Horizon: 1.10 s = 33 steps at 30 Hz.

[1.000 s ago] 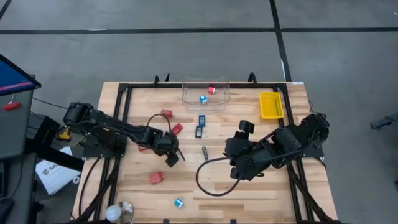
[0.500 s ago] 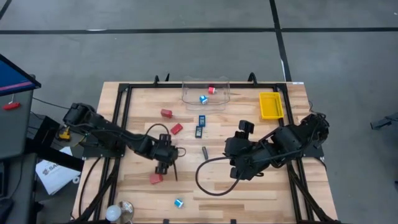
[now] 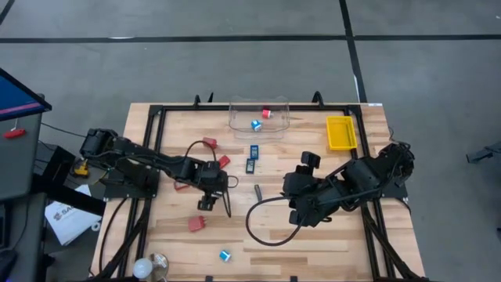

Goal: Pick & Place Office items
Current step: Put the white charger adapter into the transparent bin

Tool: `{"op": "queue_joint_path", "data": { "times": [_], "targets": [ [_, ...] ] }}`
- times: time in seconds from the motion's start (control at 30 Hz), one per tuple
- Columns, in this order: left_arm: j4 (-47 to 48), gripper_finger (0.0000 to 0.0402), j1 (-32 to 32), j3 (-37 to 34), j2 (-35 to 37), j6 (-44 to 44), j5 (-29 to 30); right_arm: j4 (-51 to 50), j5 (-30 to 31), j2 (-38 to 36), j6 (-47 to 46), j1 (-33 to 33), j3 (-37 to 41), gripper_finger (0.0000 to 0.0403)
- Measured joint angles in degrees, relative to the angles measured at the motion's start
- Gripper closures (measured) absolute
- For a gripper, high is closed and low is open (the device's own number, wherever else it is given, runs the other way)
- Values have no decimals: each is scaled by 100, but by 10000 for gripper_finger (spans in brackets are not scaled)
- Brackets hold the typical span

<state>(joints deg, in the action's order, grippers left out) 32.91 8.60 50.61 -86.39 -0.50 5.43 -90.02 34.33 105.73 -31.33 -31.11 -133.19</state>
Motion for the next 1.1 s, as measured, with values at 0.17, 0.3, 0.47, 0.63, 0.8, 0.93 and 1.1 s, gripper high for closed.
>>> {"op": "queue_joint_path", "data": {
  "times": [0.17,0.3,0.47,0.63,0.8,0.93,1.1],
  "targets": [
    [56,116,-50,0,-16,-36,-79,0,0,0,-64,0,0,214],
    [-38,116,-42,7,-126,-58,-89,0,0,0,-70,0,0,214],
    [-90,116,-27,-2,-475,-279,51,0,0,4,-118,0,0,214],
    [-148,116,-72,-2,-669,-409,113,2,0,4,-123,0,0,214],
    [-210,117,-136,-2,-781,-489,114,1,0,4,-123,0,2,214],
    [-266,127,-169,0,-785,-488,114,2,0,4,-125,0,2,214],
    [-385,168,-167,0,-767,-467,114,0,-2,4,-125,-4,2,214]
  ]
}}
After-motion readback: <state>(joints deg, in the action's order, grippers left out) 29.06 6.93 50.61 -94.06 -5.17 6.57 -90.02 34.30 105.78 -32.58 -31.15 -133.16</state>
